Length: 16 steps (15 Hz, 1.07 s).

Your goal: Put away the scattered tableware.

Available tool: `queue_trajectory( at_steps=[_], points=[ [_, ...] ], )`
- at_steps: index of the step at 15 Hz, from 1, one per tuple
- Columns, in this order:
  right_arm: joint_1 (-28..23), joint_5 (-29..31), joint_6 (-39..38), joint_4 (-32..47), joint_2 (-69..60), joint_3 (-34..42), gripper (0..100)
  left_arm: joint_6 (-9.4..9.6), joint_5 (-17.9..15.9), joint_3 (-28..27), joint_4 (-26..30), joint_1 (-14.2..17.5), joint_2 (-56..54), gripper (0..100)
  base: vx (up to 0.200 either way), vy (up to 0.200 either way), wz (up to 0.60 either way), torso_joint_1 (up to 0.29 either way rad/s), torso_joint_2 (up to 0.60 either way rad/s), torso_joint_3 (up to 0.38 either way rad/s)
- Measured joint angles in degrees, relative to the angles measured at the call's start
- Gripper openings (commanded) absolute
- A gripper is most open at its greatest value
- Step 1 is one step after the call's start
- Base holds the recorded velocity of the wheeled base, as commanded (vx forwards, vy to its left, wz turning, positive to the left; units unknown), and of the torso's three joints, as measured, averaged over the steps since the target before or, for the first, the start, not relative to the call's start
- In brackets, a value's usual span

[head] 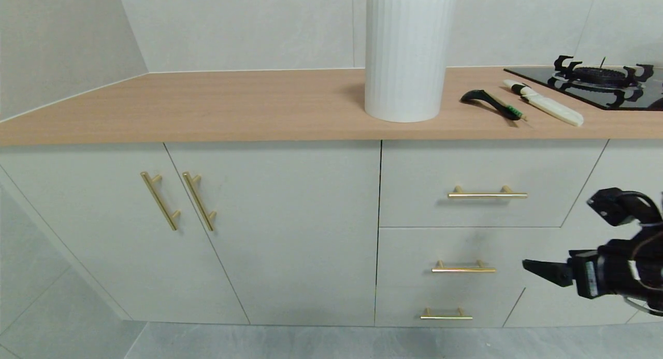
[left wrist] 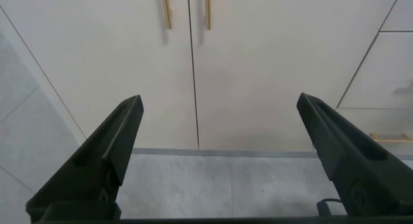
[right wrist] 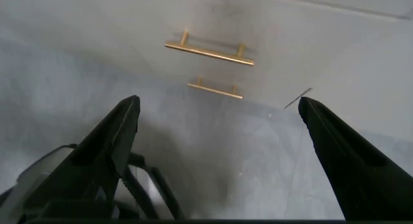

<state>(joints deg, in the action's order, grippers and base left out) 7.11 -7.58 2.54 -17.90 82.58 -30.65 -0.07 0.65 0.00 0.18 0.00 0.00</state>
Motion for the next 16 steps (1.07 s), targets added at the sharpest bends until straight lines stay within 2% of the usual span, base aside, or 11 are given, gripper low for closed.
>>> queue_trajectory(
  at_steps=[5,7,16],
  points=[
    [2.1,1.6,0.8,-8.8,19.4,-5.4,100,0.00,0.0,0.0,0.0,0.0,0.0,100,0.000,0.000,0.00,0.000,0.00,0.000],
    [3.4,2.6,0.7,-12.3,24.2,-5.5,100,0.00,0.0,0.0,0.0,0.0,0.0,100,0.000,0.000,0.00,0.000,0.00,0.000],
    [5.1,8.8,-1.4,-38.3,40.9,-3.1,100,0.00,0.0,0.0,0.0,0.0,0.0,100,0.000,0.000,0.00,0.000,0.00,0.000]
  ],
)
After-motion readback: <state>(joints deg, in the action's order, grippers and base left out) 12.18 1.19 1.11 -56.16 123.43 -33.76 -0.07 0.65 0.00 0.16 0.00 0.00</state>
